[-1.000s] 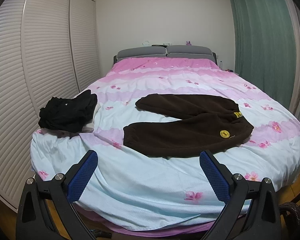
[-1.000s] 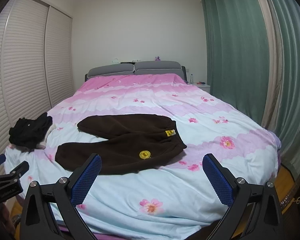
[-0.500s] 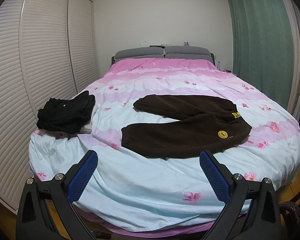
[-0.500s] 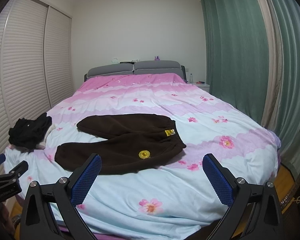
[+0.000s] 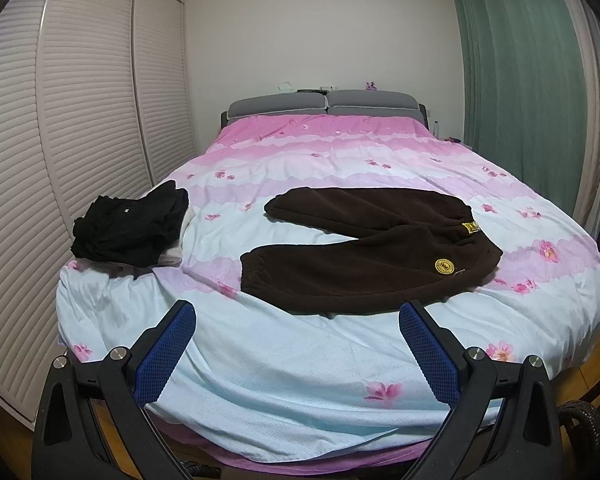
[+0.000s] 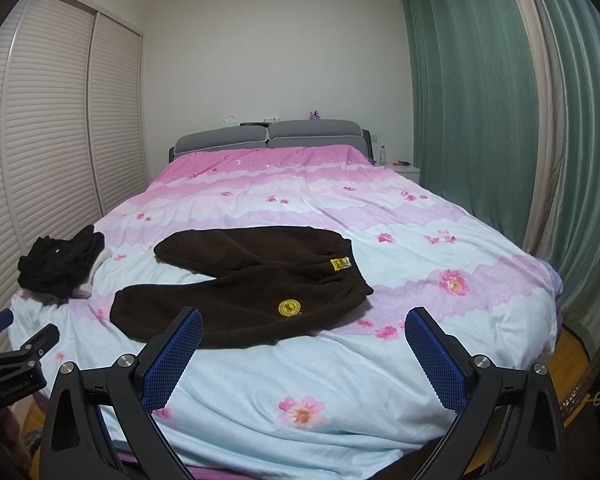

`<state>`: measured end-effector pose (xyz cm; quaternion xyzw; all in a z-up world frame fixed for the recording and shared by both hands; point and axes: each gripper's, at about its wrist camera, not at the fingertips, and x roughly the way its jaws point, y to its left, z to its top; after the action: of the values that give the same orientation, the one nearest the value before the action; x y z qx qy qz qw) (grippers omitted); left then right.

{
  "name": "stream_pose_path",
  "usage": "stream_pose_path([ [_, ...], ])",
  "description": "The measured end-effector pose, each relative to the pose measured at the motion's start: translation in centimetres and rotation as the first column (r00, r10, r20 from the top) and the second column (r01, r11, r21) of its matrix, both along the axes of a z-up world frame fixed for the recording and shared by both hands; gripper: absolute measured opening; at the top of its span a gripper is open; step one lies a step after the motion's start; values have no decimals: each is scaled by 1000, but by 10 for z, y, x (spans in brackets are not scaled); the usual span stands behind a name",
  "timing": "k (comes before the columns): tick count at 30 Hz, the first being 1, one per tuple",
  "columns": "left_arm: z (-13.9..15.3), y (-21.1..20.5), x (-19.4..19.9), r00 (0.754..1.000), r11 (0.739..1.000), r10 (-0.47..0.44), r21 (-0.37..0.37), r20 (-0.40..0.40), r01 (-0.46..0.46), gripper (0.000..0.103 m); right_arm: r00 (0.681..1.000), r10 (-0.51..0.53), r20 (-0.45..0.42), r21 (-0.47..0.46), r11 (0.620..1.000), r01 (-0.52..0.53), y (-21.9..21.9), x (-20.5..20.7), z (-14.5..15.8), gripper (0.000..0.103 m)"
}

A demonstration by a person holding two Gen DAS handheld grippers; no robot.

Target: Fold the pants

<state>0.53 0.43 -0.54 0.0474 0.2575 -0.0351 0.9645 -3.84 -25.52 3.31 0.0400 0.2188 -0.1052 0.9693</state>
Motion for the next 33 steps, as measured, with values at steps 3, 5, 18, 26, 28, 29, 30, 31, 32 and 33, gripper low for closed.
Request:
stream_pose_path([
  [3,0,0,-1,1000,1000,0,1,2,0,103,1000,0,-2,1,1000,0,0,0,-1,102],
  [5,-1,0,0,1000,1000,-1,1,0,1,103,1000,-1,-2,1,1000,1,0,0,-1,102],
  [18,-3,-3,-1,1000,1000,-2,3,-3,2,103,1000,-4,-7,8,1000,4,-2,1,-4,102],
  [26,-4,-3,1,1000,1000,-2,-1,-3,2,103,1000,-9,-3,8,1000,9,-4,2,-2,102],
  [28,-4,-4,1,1000,1000,-1,-2,-4,1,103,1000,-9,-1,8,1000,9,-3,1,-2,102],
  [29,-4,-4,1,1000,1000,-1,-1,-3,1,103,1000,-9,0,6,1000,9,-3,2,0,102],
  [30,-4,-4,1,1000,1000,-1,-1,-4,1,103,1000,-9,1,5,1000,9,-2,1,0,102],
  [31,-4,-5,1,1000,1000,-1,-1,-3,1,103,1000,-9,1,6,1000,9,-3,1,0,102],
  [32,-4,-4,1,1000,1000,-1,-1,-3,1,103,1000,-9,0,6,1000,9,-3,1,0,102],
  [33,-4,-4,1,1000,1000,0,-2,-3,0,103,1000,-9,0,6,1000,9,-2,1,0,102],
])
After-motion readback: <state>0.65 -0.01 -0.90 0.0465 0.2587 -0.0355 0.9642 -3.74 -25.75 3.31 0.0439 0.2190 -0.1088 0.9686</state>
